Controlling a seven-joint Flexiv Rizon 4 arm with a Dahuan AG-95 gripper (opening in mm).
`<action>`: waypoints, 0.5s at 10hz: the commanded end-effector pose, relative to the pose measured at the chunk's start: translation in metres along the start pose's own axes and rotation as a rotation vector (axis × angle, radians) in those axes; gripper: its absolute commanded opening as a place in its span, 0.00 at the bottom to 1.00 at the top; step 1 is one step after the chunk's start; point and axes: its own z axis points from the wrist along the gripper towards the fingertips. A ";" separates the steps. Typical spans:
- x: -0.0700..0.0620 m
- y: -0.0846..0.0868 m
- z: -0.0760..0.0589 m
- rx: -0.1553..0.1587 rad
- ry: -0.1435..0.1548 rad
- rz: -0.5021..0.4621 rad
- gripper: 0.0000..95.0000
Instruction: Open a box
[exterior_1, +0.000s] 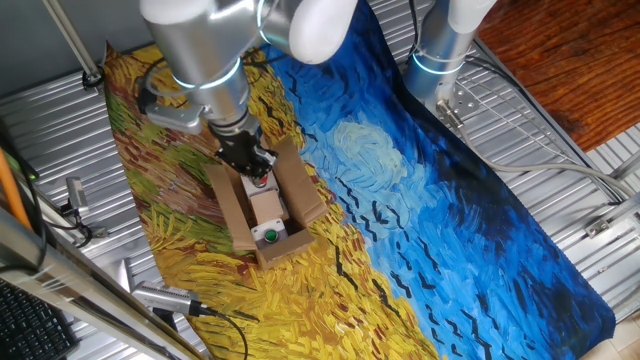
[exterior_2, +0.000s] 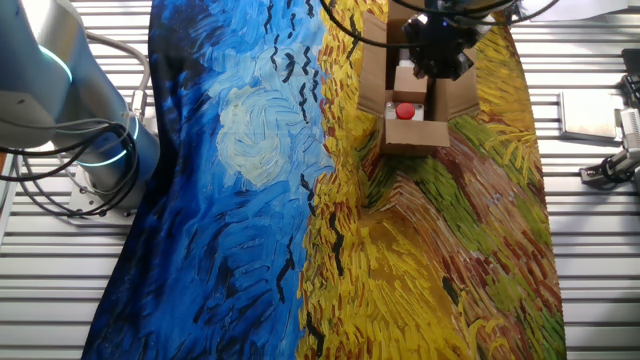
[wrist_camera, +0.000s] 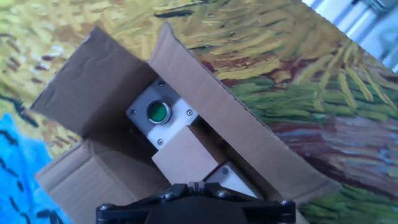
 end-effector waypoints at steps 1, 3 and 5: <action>0.007 -0.006 -0.010 -0.013 -0.005 0.085 0.00; 0.023 -0.025 -0.026 0.010 0.017 0.043 0.00; 0.043 -0.064 -0.033 0.009 0.027 -0.040 0.00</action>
